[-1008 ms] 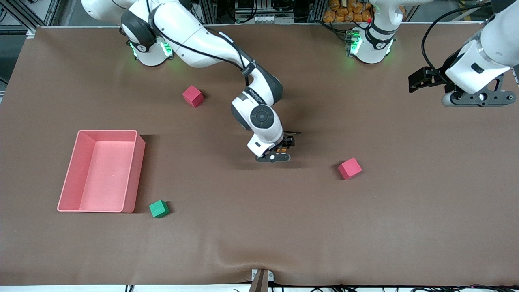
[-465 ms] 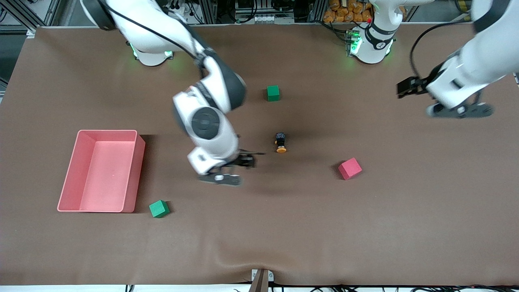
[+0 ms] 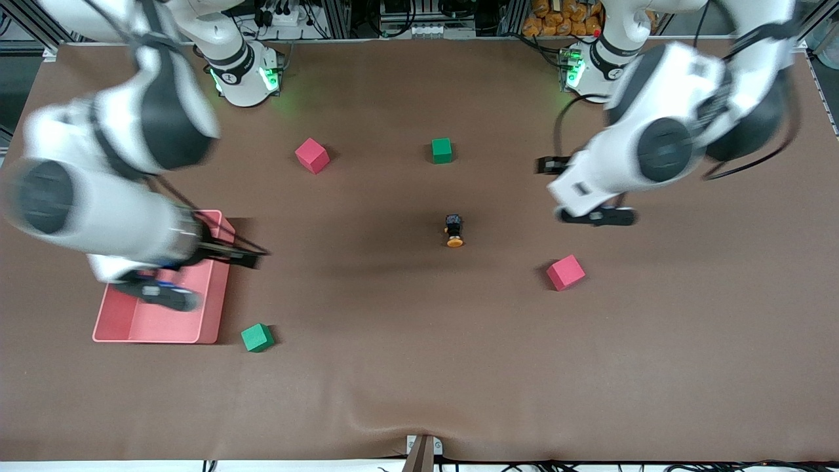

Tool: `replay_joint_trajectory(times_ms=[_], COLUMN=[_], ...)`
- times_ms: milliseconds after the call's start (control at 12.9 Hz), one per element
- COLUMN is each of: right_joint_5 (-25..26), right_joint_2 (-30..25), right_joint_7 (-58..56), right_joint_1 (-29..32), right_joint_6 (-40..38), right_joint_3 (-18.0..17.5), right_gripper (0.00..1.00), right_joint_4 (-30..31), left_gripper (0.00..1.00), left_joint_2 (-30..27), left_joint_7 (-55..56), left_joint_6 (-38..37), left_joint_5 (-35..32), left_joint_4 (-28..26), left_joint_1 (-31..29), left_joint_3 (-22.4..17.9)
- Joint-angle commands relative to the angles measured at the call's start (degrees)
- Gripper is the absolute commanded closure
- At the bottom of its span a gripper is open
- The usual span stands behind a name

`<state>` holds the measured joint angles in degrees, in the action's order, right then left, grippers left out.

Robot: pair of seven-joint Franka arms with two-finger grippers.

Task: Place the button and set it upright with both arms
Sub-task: 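Withdraw the right gripper while the left gripper reaches the button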

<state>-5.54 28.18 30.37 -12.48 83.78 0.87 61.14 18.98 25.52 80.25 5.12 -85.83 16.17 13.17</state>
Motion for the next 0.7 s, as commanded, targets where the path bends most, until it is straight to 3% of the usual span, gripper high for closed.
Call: replay_joint_trajectory(times_ms=[0, 155, 310, 465, 620], right_joint_5=[0.78, 1.93, 3.33, 5.18, 5.18], right_joint_2=[-4.88, -6.99, -11.98, -19.18, -28.05], right_joint_7=[-2.49, -3.64, -3.65, -4.09, -6.53], right_joint_1=[7.88, 10.97, 11.86, 13.00, 13.09], right_joint_6=[-1.94, -4.84, -4.77, -1.01, 7.75], right_joint_3=[-6.12, -7.11, -7.02, -6.85, -6.41], right_gripper=[0.00, 0.00, 0.00, 0.00, 0.00], right_joint_4=[2.41, 2.84, 7.65, 17.21, 30.98], left_gripper=[0.00, 0.00, 0.00, 0.00, 0.00], left_joint_2=[8.42, 11.77, 14.67, 18.09, 20.91], left_joint_7=[4.97, 9.70, 11.83, 12.10, 11.58], left_joint_6=[-0.10, 3.67, 7.54, 12.89, 18.34], left_joint_5=[1.64, 2.87, 2.88, 2.79, 2.79], left_joint_4=[7.33, 7.96, 7.96, 7.96, 7.96], left_joint_1=[4.74, 8.16, 9.93, 11.16, 11.87], left_joint_3=[-0.33, -0.42, -0.42, -0.42, -0.51])
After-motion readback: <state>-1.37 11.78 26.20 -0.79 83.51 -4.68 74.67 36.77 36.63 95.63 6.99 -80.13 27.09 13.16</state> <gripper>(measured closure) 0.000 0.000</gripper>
